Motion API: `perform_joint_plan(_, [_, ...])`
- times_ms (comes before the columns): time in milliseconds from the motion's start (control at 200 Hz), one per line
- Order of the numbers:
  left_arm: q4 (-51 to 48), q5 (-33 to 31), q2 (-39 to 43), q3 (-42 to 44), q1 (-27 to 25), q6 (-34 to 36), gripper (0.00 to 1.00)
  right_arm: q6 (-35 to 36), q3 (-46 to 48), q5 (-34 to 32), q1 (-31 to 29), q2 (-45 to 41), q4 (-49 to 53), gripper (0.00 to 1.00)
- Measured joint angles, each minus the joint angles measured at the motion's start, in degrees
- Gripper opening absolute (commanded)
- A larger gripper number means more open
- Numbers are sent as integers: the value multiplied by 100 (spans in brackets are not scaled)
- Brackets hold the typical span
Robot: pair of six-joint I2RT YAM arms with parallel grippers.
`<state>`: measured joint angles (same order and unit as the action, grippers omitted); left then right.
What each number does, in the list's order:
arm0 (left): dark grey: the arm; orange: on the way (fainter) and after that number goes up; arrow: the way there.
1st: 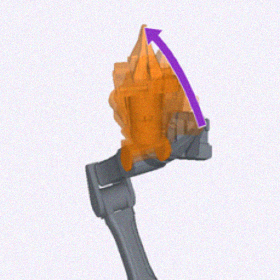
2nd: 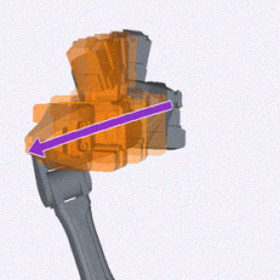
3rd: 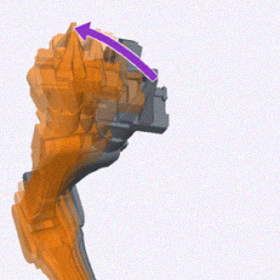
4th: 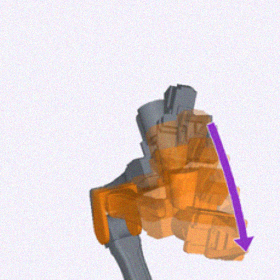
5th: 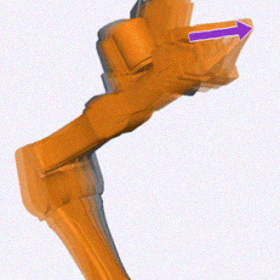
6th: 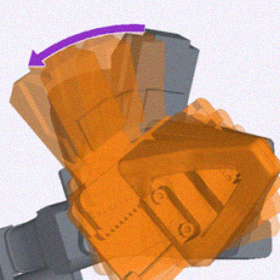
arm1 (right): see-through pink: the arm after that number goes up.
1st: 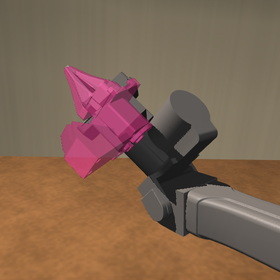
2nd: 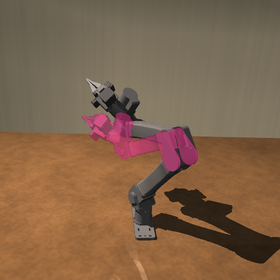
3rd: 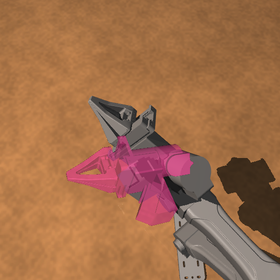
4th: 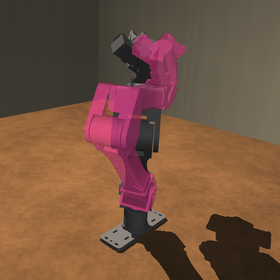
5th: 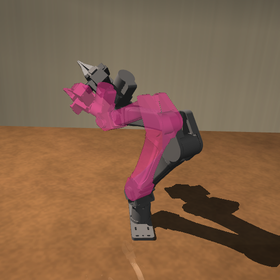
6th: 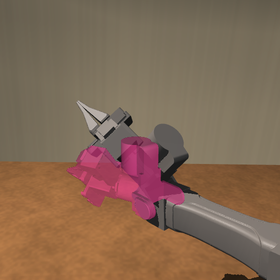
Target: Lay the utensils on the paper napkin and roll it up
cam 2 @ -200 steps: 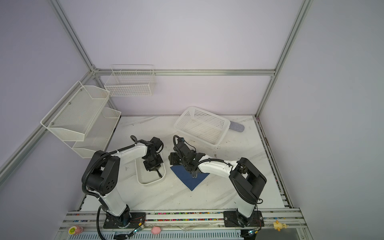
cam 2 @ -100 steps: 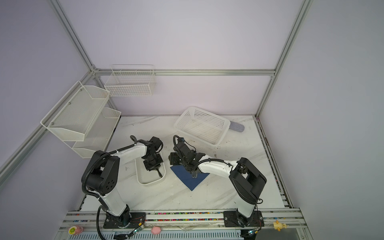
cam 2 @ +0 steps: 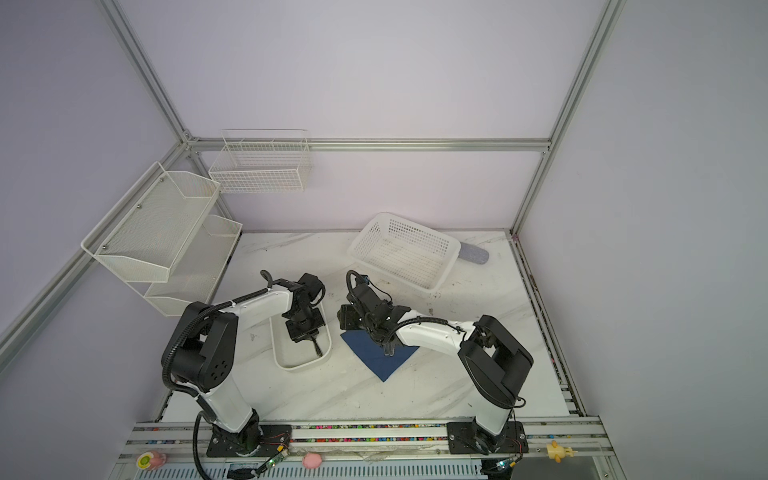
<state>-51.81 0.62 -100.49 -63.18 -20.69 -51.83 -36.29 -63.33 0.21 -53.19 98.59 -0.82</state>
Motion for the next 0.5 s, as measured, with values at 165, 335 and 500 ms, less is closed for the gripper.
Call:
perform_joint_plan(165, [-348,-129,243,-2,9,153,9,0,2,-26,0,0,0,59])
perform_joint_plan(335, [-535,-142,505,-7,46,319,9,0,24,-44,0,-2,0,59])
perform_joint_plan(500, [-625,-155,505,-7,70,411,9,0,24,-44,0,-4,-2,59])
